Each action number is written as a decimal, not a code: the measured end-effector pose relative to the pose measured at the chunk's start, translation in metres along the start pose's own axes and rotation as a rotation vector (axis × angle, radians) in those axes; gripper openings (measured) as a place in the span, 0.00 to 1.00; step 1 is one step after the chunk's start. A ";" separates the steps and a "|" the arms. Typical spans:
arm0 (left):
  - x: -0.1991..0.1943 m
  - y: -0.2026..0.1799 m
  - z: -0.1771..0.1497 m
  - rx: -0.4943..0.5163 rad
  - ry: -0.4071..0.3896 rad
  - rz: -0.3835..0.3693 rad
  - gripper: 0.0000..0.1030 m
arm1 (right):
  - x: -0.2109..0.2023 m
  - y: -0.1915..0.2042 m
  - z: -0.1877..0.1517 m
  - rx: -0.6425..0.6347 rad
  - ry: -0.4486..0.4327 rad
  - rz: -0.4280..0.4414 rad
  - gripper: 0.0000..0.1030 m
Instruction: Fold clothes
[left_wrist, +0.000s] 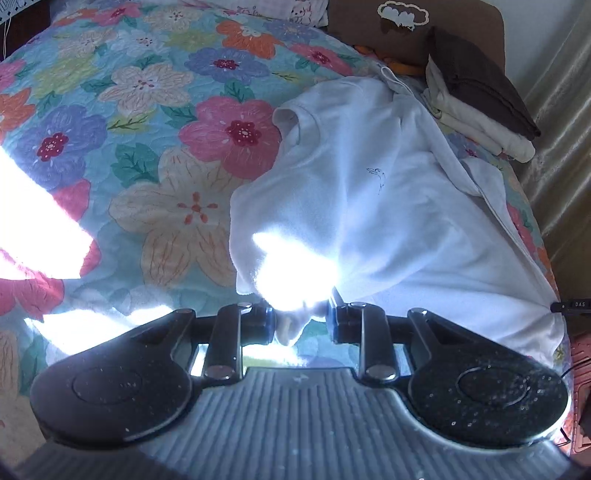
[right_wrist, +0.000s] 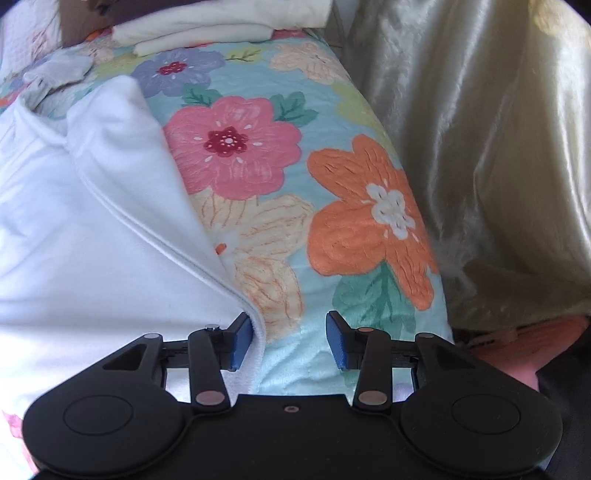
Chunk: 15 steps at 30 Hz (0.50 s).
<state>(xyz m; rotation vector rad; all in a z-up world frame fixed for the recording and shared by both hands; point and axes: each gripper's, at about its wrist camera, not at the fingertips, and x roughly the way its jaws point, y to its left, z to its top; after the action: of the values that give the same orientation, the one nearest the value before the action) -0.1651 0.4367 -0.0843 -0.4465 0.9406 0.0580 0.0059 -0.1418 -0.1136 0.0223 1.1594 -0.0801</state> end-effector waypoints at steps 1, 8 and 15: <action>-0.004 0.000 0.004 -0.008 0.003 -0.007 0.24 | 0.000 -0.010 0.000 0.067 0.015 0.042 0.45; -0.051 -0.023 0.041 0.059 -0.077 -0.006 0.25 | -0.043 -0.032 0.006 0.177 -0.066 0.031 0.47; -0.010 -0.073 0.090 0.143 -0.062 -0.079 0.30 | -0.057 0.074 0.047 -0.304 -0.279 0.113 0.47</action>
<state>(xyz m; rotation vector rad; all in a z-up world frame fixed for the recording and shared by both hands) -0.0847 0.4075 -0.0060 -0.3469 0.8587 -0.0666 0.0319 -0.0680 -0.0444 -0.1868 0.8795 0.1883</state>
